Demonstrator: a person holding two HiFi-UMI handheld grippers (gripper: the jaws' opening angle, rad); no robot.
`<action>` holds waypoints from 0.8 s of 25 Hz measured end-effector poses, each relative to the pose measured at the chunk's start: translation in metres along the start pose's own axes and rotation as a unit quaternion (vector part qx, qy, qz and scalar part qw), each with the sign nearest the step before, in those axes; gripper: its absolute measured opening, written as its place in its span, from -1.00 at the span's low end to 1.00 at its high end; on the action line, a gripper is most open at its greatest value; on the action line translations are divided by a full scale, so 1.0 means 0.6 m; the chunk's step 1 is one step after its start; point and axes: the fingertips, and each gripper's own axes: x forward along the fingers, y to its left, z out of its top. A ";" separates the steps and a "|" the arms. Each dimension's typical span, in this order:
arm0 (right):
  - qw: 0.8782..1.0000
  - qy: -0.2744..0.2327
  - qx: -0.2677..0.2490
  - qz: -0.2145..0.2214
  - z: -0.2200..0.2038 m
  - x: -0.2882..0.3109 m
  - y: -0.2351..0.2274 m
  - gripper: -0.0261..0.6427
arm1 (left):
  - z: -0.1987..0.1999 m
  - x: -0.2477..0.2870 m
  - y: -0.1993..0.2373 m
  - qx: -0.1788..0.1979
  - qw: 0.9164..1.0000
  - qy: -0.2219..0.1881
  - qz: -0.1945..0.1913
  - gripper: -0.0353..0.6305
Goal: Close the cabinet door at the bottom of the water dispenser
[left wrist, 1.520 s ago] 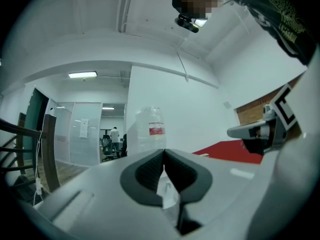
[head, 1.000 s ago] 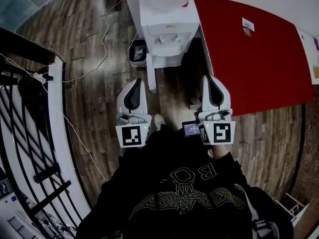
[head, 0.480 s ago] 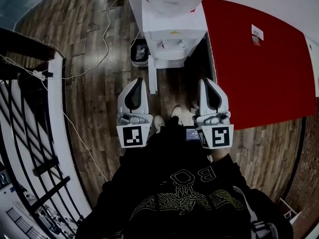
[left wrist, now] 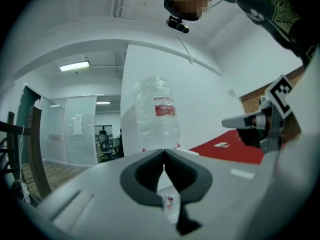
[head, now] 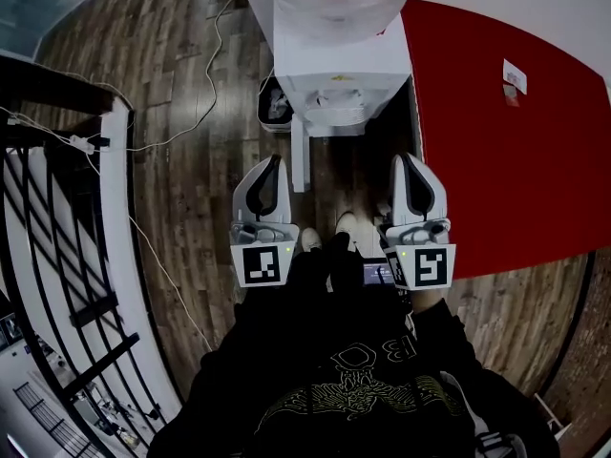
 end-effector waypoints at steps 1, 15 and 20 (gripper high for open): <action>1.000 -0.004 0.007 0.005 -0.007 0.004 0.000 -0.93 | -0.013 0.006 0.003 -0.003 1.000 0.004 0.004 -0.87; 0.999 0.052 -0.003 0.011 -0.223 0.086 -0.014 -0.93 | -0.286 0.088 0.063 -0.033 0.997 0.062 0.027 -0.70; 0.995 0.095 0.005 0.026 -0.338 0.085 -0.010 -0.93 | -0.477 0.044 0.035 -0.052 0.991 0.119 0.014 -0.37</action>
